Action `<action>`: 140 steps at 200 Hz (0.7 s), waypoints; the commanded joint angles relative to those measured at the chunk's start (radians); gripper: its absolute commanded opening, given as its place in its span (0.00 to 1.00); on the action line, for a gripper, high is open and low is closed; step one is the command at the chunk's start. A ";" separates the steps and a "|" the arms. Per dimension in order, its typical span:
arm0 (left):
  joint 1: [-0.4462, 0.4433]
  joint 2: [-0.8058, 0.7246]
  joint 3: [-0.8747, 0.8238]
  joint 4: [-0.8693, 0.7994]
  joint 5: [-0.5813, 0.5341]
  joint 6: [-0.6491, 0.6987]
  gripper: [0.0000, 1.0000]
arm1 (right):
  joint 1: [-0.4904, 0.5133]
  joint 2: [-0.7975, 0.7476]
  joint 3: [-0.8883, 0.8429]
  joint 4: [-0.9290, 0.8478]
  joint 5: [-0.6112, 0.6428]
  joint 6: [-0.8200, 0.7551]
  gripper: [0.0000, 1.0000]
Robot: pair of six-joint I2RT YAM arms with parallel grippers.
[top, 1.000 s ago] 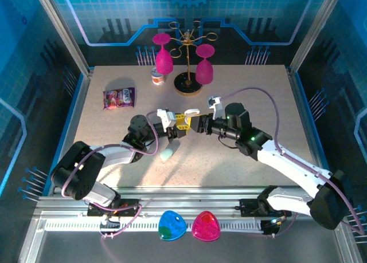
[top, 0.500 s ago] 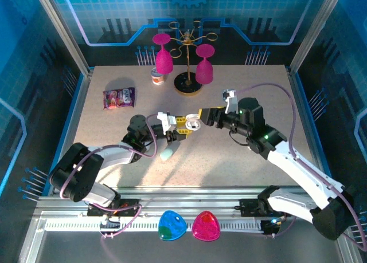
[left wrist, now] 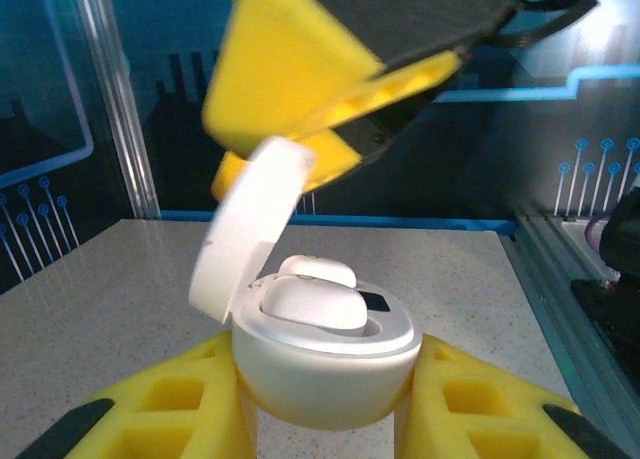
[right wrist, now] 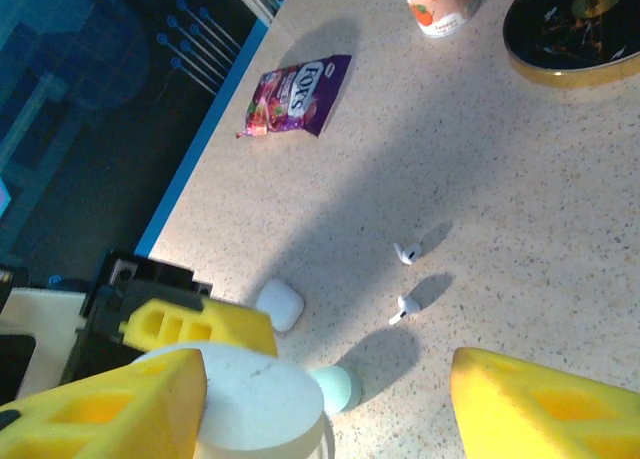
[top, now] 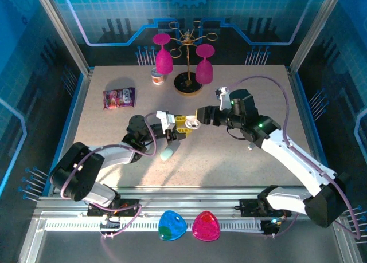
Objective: Insert the wireless bluetooth earbuds into the charging case
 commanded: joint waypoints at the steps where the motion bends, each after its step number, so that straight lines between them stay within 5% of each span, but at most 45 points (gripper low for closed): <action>1: 0.000 0.006 0.024 0.097 -0.031 -0.036 0.22 | 0.001 -0.045 -0.040 -0.028 -0.051 -0.038 0.66; 71: 0.001 0.021 0.028 0.115 -0.046 -0.042 0.22 | 0.022 -0.078 -0.057 0.016 -0.041 -0.030 0.71; 140: 0.000 0.049 0.025 0.257 -0.073 -0.138 0.22 | -0.032 -0.001 -0.235 0.452 -0.370 0.304 0.74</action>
